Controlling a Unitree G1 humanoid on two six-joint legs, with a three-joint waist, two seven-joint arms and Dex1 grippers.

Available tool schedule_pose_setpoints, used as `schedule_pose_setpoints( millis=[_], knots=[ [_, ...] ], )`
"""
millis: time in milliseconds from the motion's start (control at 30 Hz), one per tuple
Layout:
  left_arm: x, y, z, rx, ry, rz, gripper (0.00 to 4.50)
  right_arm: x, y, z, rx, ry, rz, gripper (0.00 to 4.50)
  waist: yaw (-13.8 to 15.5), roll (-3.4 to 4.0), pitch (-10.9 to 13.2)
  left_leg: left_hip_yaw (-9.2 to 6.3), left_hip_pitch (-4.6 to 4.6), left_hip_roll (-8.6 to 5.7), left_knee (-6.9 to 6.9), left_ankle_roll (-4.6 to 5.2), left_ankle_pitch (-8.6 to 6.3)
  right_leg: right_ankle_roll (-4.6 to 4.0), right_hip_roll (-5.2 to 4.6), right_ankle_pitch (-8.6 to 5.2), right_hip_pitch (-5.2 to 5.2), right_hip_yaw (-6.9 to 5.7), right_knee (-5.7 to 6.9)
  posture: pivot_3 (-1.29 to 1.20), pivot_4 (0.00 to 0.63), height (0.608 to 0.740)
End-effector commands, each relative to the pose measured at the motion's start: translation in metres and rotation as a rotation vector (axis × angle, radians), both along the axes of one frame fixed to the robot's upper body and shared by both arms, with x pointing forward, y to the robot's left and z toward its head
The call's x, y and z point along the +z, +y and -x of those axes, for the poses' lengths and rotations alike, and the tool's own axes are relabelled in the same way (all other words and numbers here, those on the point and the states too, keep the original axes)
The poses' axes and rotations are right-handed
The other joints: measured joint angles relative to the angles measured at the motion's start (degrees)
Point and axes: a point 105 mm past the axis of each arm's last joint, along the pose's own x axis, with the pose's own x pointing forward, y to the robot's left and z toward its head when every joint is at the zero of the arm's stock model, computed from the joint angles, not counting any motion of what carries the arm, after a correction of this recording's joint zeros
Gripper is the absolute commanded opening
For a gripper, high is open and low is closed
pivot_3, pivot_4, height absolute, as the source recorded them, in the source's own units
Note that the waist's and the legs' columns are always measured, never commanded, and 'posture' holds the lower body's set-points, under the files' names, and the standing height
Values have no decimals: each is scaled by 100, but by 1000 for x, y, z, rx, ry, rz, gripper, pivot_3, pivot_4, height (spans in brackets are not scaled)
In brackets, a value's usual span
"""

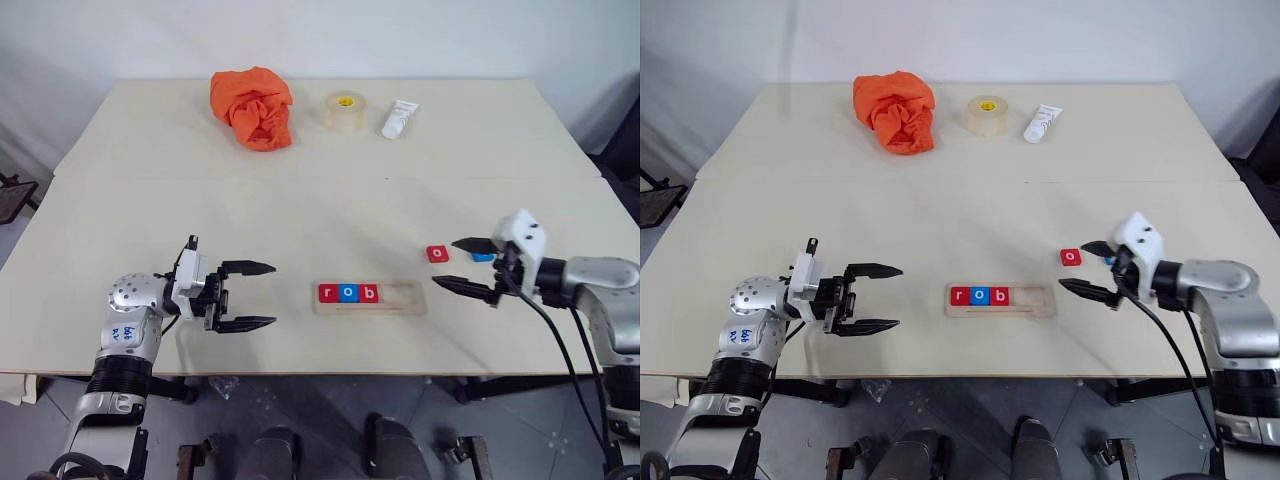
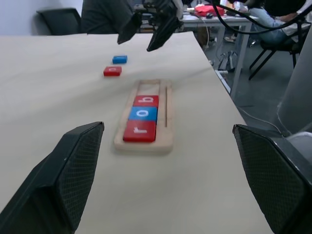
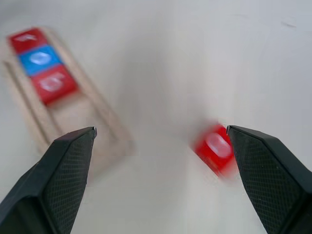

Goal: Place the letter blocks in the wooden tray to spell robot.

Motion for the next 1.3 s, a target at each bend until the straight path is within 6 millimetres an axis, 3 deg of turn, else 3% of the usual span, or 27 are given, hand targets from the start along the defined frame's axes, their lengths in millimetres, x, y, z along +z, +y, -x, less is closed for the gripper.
schedule_pose_setpoints(
  millis=[33,233,533,1033,1200,1300],
  knots=[
    [3,2,2,-28,-1,6,4500,7,-25,18,-53,-50,-38,4472,6,0,0,0,0,-1,0,0,0,0,0,0,1,0,0,0,150,740],
    [2,1,2,-36,5,3,4500,-3,-43,37,-136,-41,-47,4472,-34,0,0,10,10,1,2,5,2,5,0,3,8,8,-2,0,150,740],
    [1,2,3,-41,13,1,4500,0,-44,44,-162,-52,-73,4472,-14,0,0,8,13,6,5,3,4,3,0,4,8,11,2,0,150,740],
    [2,5,3,-31,11,-2,4500,4,-34,40,-149,-58,-88,4472,1,0,0,7,11,5,5,3,4,3,0,4,8,10,0,0,150,740],
    [2,7,4,-20,9,-2,4500,9,-22,29,-170,-57,-112,4472,-14,0,0,7,11,6,5,2,4,3,0,4,7,10,0,0,150,740],
    [1,7,5,-13,7,0,4500,8,-5,13,-214,-33,-114,4472,-40,0,0,6,12,8,5,2,4,3,0,4,6,11,2,0,150,740]
  ],
)
